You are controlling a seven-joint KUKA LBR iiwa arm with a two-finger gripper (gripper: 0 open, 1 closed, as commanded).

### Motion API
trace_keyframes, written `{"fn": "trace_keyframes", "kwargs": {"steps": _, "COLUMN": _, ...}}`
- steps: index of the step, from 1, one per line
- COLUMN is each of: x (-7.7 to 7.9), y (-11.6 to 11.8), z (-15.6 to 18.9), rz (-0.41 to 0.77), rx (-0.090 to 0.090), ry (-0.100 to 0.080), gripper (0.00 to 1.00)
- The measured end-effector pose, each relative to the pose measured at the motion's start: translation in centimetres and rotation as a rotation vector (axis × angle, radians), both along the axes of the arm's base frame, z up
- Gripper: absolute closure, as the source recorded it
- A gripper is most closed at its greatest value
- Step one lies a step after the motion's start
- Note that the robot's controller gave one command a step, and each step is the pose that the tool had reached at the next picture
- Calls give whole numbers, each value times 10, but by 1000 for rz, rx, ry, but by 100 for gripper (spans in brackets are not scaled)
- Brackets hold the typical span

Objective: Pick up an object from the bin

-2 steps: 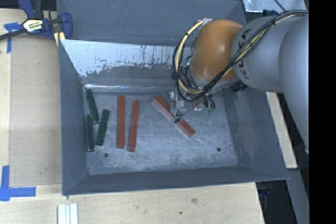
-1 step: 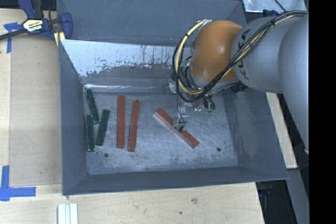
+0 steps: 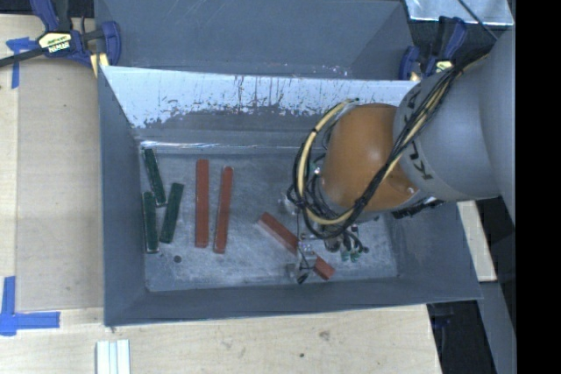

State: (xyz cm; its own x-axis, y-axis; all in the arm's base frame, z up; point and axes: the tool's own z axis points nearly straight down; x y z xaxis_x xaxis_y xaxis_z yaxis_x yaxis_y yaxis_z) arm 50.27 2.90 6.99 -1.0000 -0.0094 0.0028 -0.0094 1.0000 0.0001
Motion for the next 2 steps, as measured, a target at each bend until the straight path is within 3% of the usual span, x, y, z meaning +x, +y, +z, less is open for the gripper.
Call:
{"fn": "trace_keyframes", "kwargs": {"steps": 1, "x": 5, "y": 0, "z": 2, "rz": 0, "rx": 0, "ry": -11, "gripper": 100}}
{"fn": "trace_keyframes", "kwargs": {"steps": 2, "x": 1, "y": -20, "z": 172, "rz": 26, "rx": -1, "ry": -15, "gripper": 100}}
